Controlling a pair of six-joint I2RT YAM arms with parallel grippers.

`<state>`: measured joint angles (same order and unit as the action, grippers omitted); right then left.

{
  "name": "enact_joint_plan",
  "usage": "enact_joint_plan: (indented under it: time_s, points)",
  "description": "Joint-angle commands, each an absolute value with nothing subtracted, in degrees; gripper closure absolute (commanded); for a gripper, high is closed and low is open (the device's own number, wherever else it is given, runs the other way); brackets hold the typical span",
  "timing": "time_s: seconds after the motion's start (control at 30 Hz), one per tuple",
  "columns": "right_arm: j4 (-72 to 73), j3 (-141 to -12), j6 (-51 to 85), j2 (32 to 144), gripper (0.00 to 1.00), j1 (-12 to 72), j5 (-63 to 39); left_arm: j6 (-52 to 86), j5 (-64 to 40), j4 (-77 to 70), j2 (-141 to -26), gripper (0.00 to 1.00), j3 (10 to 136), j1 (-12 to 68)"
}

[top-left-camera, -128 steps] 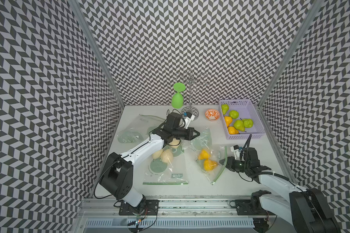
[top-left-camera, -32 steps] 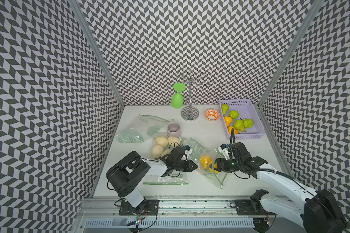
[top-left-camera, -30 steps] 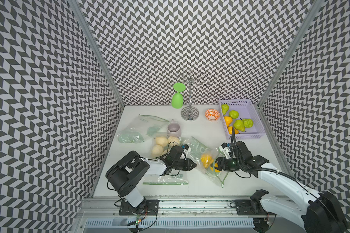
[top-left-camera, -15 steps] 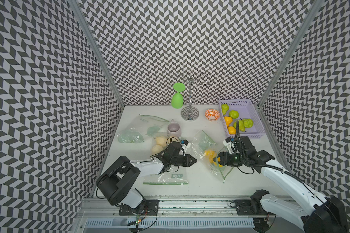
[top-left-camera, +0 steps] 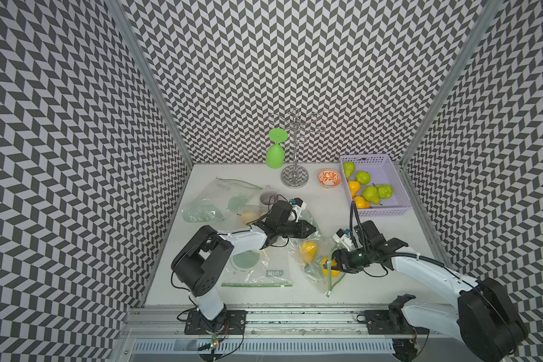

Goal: Open the zip-top bag and take out the pear
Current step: Pick up the pear from the zipper food storage bag, then place the pear in the basket.

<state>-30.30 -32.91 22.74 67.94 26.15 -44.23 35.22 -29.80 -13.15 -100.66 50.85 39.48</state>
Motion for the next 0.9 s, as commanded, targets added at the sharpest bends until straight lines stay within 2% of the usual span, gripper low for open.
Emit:
enact_joint_plan:
  time_s: [0.0,0.23,0.47,0.63,0.7,0.8,0.87]
  points:
    - [-33.8,-36.0,18.9,67.1,0.34,26.3,-44.5,34.6,-30.6,-14.6,-103.0,0.78,49.9,39.7]
    - [-44.0,-44.7,12.0,68.7,0.37,23.8,-41.4,33.3,-27.4,-15.1,-103.3,0.78,44.5,36.7]
    - [-55.2,-58.6,12.8,67.0,0.38,19.5,-19.2,32.0,-27.1,-14.7,-103.4,0.79,43.6,35.0]
    - [-44.8,-61.0,18.1,64.9,0.35,13.5,-16.9,33.0,-28.3,-16.3,-102.9,0.79,43.4,34.9]
    - [-41.1,-62.2,19.2,67.5,0.34,11.5,-15.4,33.9,-29.3,-17.1,-101.9,0.79,43.4,34.7]
    - [-35.6,-63.3,20.3,74.4,0.31,7.7,-7.1,37.4,-32.0,-20.7,-99.6,0.77,43.0,34.3]
    - [-33.0,-65.6,20.7,80.1,0.30,3.8,-8.5,38.6,-33.1,-21.1,-97.6,0.73,43.9,34.4]
